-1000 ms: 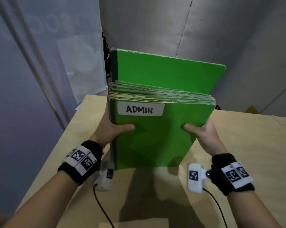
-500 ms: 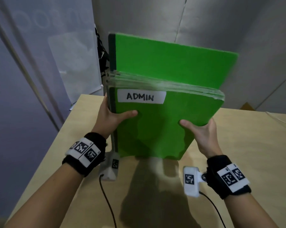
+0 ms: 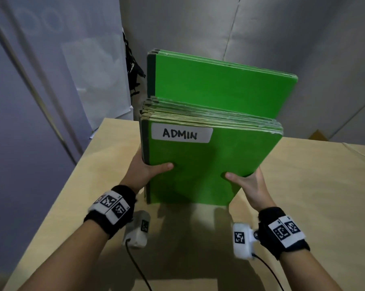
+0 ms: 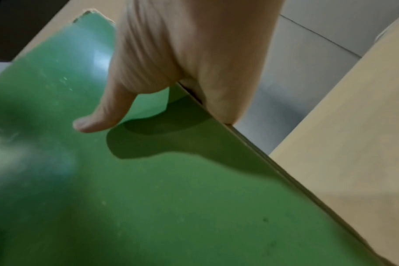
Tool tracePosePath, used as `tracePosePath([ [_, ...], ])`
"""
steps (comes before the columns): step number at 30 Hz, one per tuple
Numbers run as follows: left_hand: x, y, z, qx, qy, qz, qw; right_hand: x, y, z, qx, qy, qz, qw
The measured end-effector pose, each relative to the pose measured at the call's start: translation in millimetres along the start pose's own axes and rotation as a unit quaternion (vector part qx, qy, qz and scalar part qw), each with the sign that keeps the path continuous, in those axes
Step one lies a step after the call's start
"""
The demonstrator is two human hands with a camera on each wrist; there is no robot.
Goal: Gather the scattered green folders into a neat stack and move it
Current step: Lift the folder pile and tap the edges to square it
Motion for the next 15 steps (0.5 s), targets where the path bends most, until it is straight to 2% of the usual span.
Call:
tracePosePath([
  [6,-3,0,-7,-0.001,0.004,0.025,1.000,6,-1,5,0.014,-0.005,0.024,1.000],
  [11,5,1,-9,0.018,-0.019,0.086,0.996,1,-1,4,0.010,-0.004,0.067,0.998],
  [15,8,-1,-1,0.019,-0.040,0.086,0.995,3,2,-3,0.021,0.000,0.079,0.997],
])
Point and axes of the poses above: each hand's wrist, its own x-axis towards the middle knuckle, its own y-axis out of the back of the hand, z = x × y, the point moved 7 cm from there along x, towards the middle knuckle, and after that the axes turned 2 degrees about z, right-handed, at the moved point
